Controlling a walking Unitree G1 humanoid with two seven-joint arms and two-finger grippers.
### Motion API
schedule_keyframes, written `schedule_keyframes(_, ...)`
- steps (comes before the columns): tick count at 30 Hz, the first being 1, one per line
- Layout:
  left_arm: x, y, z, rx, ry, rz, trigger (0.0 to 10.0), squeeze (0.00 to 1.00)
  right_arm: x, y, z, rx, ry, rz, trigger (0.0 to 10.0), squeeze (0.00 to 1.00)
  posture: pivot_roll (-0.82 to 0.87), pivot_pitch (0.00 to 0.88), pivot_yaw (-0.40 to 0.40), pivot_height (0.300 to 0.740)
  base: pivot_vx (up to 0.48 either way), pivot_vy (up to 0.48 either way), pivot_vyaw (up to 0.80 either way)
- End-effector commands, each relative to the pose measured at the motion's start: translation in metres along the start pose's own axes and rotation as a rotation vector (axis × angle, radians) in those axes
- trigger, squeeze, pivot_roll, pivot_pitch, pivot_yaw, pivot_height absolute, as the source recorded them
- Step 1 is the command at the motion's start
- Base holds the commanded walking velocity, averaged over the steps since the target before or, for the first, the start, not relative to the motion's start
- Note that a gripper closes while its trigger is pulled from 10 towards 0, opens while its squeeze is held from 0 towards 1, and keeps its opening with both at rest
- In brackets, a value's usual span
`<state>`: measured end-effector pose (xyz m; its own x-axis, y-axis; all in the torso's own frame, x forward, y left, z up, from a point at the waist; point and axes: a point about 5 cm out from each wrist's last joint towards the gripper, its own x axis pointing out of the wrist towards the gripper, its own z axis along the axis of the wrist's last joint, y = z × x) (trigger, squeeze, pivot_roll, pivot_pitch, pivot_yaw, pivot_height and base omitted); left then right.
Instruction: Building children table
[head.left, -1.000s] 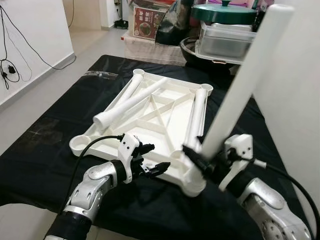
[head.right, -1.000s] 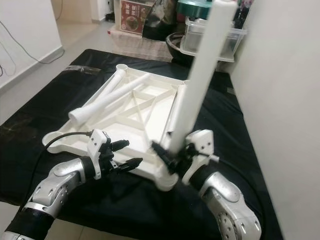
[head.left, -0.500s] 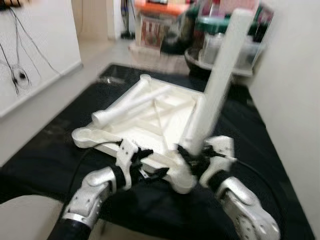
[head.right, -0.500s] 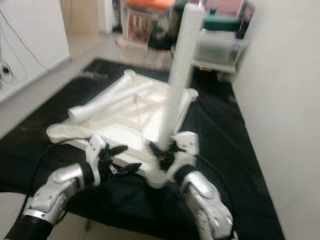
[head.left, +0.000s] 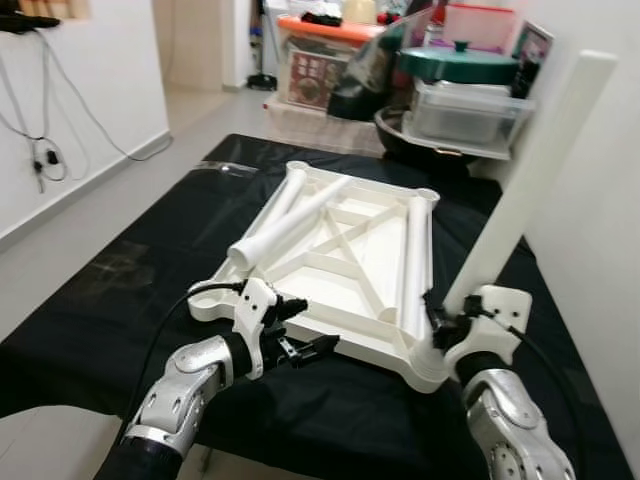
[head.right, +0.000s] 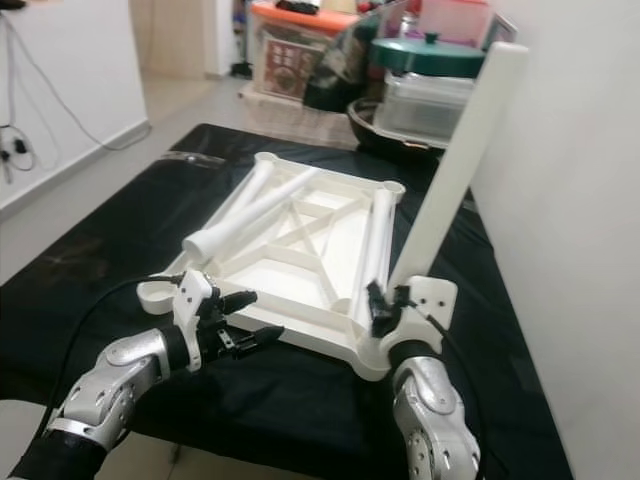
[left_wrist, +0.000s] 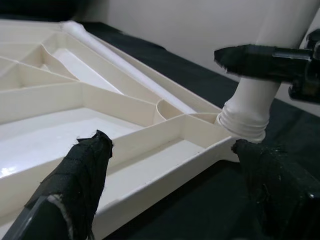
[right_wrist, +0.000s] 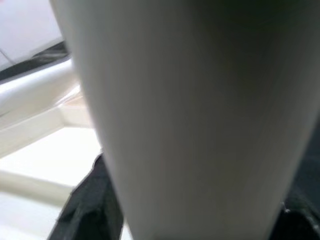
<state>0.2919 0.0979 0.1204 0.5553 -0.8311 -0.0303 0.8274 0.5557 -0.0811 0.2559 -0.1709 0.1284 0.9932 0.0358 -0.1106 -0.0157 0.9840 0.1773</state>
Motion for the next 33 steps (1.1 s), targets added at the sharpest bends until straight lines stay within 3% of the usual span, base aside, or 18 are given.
schedule_keyframes(1,0.002,-0.001,-0.001,0.011,0.011,-0.003,10.0,0.00,0.002,0.006,0.002,0.020,0.006,0.070,10.0,1.00,0.12,0.000,-0.109,0.740,0.000,0.000,0.00)
schedule_keyframes(2,0.001,-0.001,-0.001,0.011,0.012,-0.003,10.0,0.00,0.001,0.014,0.010,0.032,-0.008,0.195,10.0,0.00,0.12,0.000,-0.109,0.740,0.000,0.000,0.00)
schedule_keyframes(4,0.000,0.000,-0.002,0.011,0.012,-0.002,10.0,0.00,0.000,0.020,0.015,0.037,-0.018,0.285,10.0,0.00,0.12,0.000,-0.109,0.740,0.000,0.000,0.00)
schedule_keyframes(6,-0.001,0.000,-0.002,0.011,0.012,0.002,10.0,0.00,-0.014,0.033,0.027,0.040,-0.043,0.590,10.0,0.00,0.12,0.000,-0.107,0.740,0.000,0.000,0.00)
schedule_keyframes(7,-0.001,0.000,-0.002,0.011,0.012,0.002,10.0,0.00,-0.014,0.033,0.027,0.040,-0.043,0.590,10.0,0.00,0.12,0.000,-0.107,0.740,0.000,0.000,0.00)
schedule_keyframes(9,0.001,0.000,-0.001,0.015,0.013,-0.002,10.0,0.00,-0.023,0.038,0.029,-0.006,-0.028,0.779,10.0,0.00,0.13,0.000,-0.110,0.740,0.000,0.000,0.00)
schedule_keyframes(14,0.001,0.000,0.000,0.014,0.008,0.004,10.0,0.00,-0.027,0.045,0.023,-0.051,0.009,0.891,10.0,0.00,0.14,0.000,-0.119,0.740,0.000,0.000,0.00)
schedule_keyframes(15,0.001,-0.001,-0.001,0.014,0.007,0.005,10.0,0.00,-0.024,0.047,0.019,-0.048,0.015,0.892,4.6,0.00,0.14,0.000,-0.123,0.740,0.000,0.000,0.00)
schedule_keyframes(16,0.001,-0.001,-0.001,0.014,0.007,0.005,10.0,0.00,-0.024,0.047,0.019,-0.048,0.015,0.892,4.6,0.00,0.14,0.000,-0.123,0.740,0.000,0.000,0.00)
schedule_keyframes(17,0.001,-0.002,-0.001,0.014,0.008,0.005,10.0,0.00,-0.020,0.048,0.016,-0.041,0.011,0.866,1.1,0.00,0.14,0.000,-0.125,0.740,0.000,0.000,0.00)
schedule_keyframes(19,0.000,-0.002,-0.002,0.014,0.009,0.004,10.0,0.00,-0.017,0.048,0.015,-0.034,0.007,0.842,1.1,0.00,0.14,0.000,-0.125,0.740,0.000,0.000,0.00)
schedule_keyframes(20,0.000,-0.002,-0.002,0.014,0.010,0.004,10.0,0.00,-0.014,0.046,0.013,-0.025,0.014,0.812,0.0,0.00,0.14,0.000,-0.125,0.740,0.000,0.000,0.00)
schedule_keyframes(22,0.000,-0.002,-0.002,0.014,0.011,0.005,10.0,0.00,-0.012,0.045,0.013,-0.022,0.019,0.797,0.0,0.00,0.14,0.000,-0.125,0.740,0.000,0.000,0.00)
schedule_keyframes(23,-0.003,-0.001,-0.003,0.012,0.016,0.009,10.0,0.00,0.015,0.010,0.002,0.063,0.041,0.305,0.0,0.00,0.14,0.000,-0.117,0.740,0.000,0.000,0.00)
schedule_keyframes(25,-0.003,-0.001,-0.004,0.013,0.022,0.009,10.0,0.00,0.018,-0.018,-0.008,0.146,0.050,-0.025,0.0,0.00,0.14,0.000,-0.117,0.740,0.000,0.000,0.00)
schedule_keyframes(29,-0.002,0.000,-0.003,0.013,0.019,0.010,10.0,0.00,0.008,-0.032,-0.011,0.133,0.030,-0.161,0.0,0.00,0.13,0.000,-0.117,0.740,0.000,0.000,0.00)
schedule_keyframes(30,-0.001,0.000,-0.002,0.012,0.015,0.012,10.0,0.00,-0.005,-0.041,-0.013,0.089,0.024,-0.287,0.0,0.00,0.13,0.000,-0.110,0.740,0.000,0.000,0.00)
schedule_keyframes(33,0.000,-0.001,-0.004,0.012,0.019,0.005,10.0,0.00,-0.012,-0.040,-0.008,0.034,0.008,-0.335,0.0,0.00,0.12,0.000,-0.106,0.740,0.000,0.000,0.00)
